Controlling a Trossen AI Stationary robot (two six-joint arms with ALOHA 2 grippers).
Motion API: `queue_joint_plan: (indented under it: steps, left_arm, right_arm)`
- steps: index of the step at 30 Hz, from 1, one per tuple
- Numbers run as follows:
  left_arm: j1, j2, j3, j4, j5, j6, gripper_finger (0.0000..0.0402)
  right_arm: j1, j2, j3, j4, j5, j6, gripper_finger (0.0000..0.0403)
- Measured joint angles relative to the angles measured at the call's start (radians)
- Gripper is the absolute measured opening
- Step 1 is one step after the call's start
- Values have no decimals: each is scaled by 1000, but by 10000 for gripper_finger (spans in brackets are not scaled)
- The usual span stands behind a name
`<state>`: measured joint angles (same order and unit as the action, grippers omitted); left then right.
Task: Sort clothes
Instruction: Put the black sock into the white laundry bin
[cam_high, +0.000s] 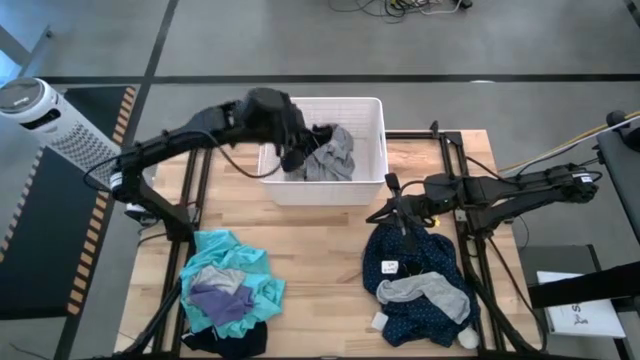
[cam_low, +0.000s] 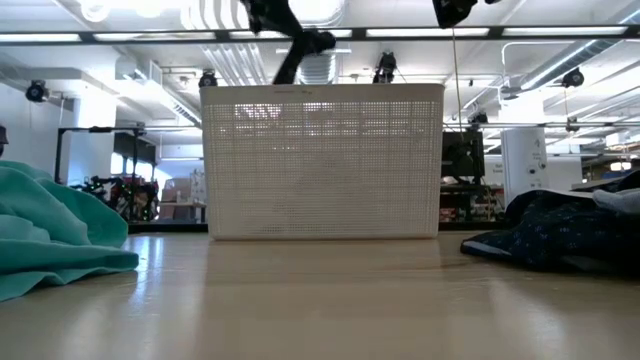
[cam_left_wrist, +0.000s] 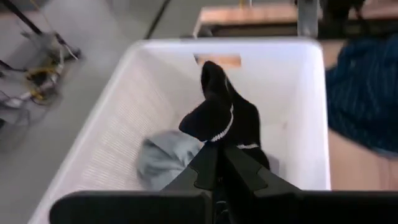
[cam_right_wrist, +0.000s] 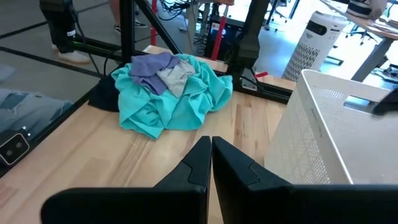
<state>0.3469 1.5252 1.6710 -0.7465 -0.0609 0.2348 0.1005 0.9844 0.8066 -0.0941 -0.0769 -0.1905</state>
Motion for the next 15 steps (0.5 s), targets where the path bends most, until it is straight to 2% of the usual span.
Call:
queue_joint_plan:
  steps: [8, 12, 15]
  left_arm:
    - [5, 105, -137, 39, 2, 65, 0]
    - [5, 154, -145, 39, 1, 107, 1]
    - [5, 173, -128, 46, 0, 122, 17]
  right_arm:
    - [0, 0, 0, -2, 0, 37, 0]
    - [0, -2, 0, -2, 0, 50, 0]
    - [0, -3, 11, -25, 1, 89, 0]
